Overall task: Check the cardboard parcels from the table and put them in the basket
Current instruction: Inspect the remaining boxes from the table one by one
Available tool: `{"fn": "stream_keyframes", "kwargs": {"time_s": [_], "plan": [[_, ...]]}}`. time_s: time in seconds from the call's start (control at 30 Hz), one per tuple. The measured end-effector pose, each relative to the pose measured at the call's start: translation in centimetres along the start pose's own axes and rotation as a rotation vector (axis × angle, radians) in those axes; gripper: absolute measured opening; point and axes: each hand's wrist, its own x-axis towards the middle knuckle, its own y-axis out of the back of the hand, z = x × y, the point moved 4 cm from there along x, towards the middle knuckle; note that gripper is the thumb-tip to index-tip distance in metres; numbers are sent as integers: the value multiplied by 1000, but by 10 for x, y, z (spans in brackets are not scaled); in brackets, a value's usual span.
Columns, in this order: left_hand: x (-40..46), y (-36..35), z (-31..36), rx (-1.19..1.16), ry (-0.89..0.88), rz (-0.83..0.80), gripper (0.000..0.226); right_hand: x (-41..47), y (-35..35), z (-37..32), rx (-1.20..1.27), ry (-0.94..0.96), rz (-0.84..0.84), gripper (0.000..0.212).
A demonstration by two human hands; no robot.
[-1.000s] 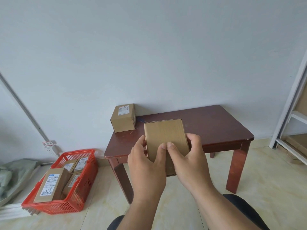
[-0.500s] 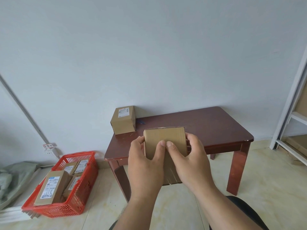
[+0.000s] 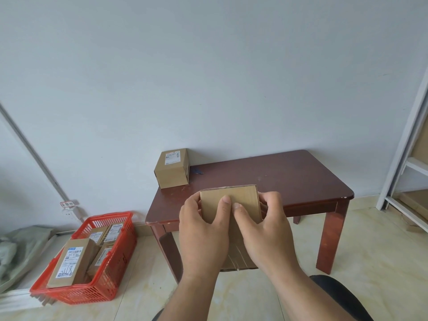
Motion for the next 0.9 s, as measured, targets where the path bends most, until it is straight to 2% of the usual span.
{"fn": "stream_keyframes", "kwargs": {"time_s": [0.2,0.33,0.47,0.57,0.73,0.9], "plan": [[-13,-1,-1,-39,21,19,36,6,1,-9,5,-57,25,32],[-10,3,3,-72,67,1,26,-3,-1,-5,-39,-5,37,33],[-7,5,4,-79,89,15,35,-14,-3,-5,-67,86,69,37],[-11,5,5,-107,85,47,33,-12,-4,-8,-57,121,92,34],[-17,2,6,-105,55,87,30,-6,-6,-8,17,68,88,32],[-21,0,1,-181,47,47,36,-10,-11,0,126,7,62,32]]}}
